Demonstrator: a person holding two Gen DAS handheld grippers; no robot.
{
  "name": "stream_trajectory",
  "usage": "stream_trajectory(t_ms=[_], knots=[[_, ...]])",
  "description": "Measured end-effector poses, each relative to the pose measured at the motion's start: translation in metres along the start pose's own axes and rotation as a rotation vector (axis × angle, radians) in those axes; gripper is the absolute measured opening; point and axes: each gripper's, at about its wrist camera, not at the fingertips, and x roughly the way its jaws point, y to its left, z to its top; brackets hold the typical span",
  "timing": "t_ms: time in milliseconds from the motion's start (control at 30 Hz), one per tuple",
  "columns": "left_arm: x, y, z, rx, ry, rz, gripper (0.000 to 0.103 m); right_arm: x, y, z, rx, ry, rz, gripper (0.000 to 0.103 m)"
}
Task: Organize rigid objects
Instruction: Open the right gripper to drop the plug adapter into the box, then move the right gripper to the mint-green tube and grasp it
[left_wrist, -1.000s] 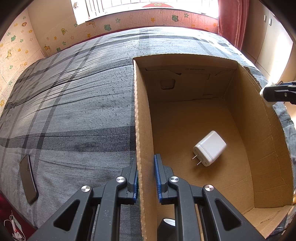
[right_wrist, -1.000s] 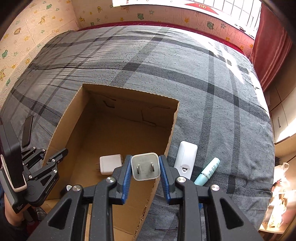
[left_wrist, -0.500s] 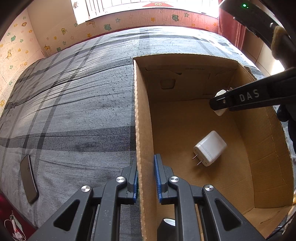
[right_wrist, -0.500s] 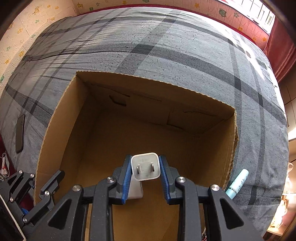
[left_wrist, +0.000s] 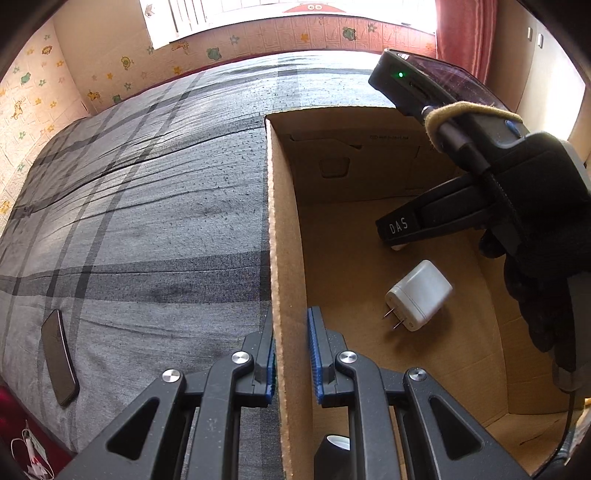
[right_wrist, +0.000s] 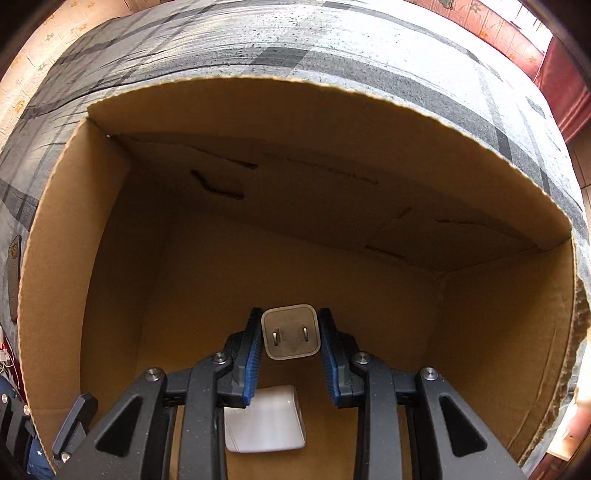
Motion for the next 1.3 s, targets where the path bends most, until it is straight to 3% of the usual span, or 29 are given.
stream_trajectory(t_ms=[167, 233, 400, 533, 833, 1033, 1300], knots=[[0.000, 0.002, 0.000, -0.005, 0.002, -0.006, 0.016, 0.001, -0.001, 0.002, 0.006, -0.002, 0.007, 0.032], [0.000, 0.003, 0.000, -0.007, 0.002, -0.008, 0.016, -0.001, -0.003, 0.003, 0.016, -0.011, 0.016, 0.042], [0.000, 0.003, 0.000, -0.007, 0.000, -0.005, 0.016, -0.011, -0.009, 0.002, 0.019, -0.033, 0.022, 0.048], [0.000, 0.003, 0.000, -0.010, 0.001, -0.008, 0.016, -0.021, -0.010, -0.001, 0.014, -0.060, 0.035, 0.070], [0.000, 0.004, 0.000, -0.011, 0.001, -0.011, 0.016, -0.050, -0.014, -0.019, 0.008, -0.118, 0.006, 0.090], [-0.001, 0.002, 0.000, -0.008, -0.001, -0.007, 0.016, -0.078, -0.010, -0.037, 0.020, -0.152, 0.005, 0.092], [-0.001, 0.004, 0.001, -0.015, 0.003, -0.014, 0.016, -0.107, -0.016, -0.035, 0.043, -0.202, 0.011, 0.098]])
